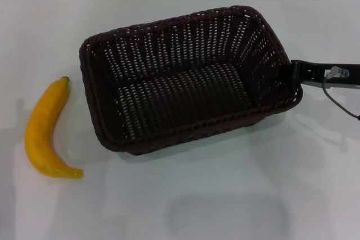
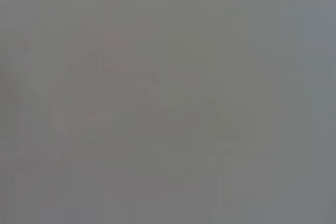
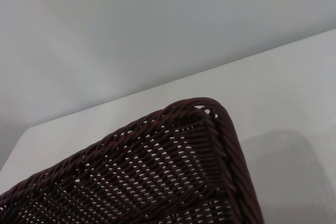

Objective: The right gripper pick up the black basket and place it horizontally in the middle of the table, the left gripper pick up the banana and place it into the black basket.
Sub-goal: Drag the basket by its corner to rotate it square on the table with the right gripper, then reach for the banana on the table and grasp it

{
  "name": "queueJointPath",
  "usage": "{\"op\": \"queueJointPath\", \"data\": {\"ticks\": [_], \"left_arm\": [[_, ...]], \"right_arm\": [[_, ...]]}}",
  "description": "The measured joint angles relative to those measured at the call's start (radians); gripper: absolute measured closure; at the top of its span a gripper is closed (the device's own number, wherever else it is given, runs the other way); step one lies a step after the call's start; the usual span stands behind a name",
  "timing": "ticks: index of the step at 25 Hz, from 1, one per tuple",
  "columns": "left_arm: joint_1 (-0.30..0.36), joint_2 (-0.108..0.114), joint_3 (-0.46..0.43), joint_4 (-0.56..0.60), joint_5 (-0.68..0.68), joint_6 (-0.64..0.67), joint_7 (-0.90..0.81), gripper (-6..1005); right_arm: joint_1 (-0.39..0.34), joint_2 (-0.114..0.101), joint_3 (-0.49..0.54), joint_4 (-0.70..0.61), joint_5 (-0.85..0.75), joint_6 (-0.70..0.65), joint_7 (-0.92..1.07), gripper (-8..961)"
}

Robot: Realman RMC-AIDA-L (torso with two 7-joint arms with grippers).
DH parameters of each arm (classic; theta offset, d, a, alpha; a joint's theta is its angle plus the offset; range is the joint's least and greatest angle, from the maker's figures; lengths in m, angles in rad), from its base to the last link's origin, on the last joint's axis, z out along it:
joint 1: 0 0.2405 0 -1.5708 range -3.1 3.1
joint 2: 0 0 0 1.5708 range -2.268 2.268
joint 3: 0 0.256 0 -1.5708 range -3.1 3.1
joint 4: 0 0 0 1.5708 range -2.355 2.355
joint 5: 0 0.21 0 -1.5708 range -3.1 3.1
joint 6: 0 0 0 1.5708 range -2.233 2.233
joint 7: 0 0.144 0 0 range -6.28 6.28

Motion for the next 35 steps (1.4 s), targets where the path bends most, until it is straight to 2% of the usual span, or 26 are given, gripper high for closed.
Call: {"op": "queueJointPath", "data": {"ticks": [23, 29, 34, 35], "left_arm": [[-0.003, 0.001, 0.000, -0.002, 0.000, -0.004, -0.001, 114], [-0.004, 0.001, -0.004, -0.002, 0.000, -0.016, -0.002, 114], [-0.007, 0.001, -0.006, -0.002, 0.000, -0.023, -0.003, 114], [-0.009, 0.001, -0.006, -0.002, 0.000, -0.026, -0.003, 114]], "right_arm": [[0.007, -0.002, -0.003, 0.007, 0.015, 0.008, -0.006, 771], [-0.006, -0.003, -0.001, 0.008, 0.035, 0.020, -0.017, 573], [-0.030, -0.004, 0.000, -0.005, 0.068, 0.048, -0.060, 363], [-0.031, -0.005, 0.000, -0.004, 0.076, 0.055, -0.078, 349]]}}
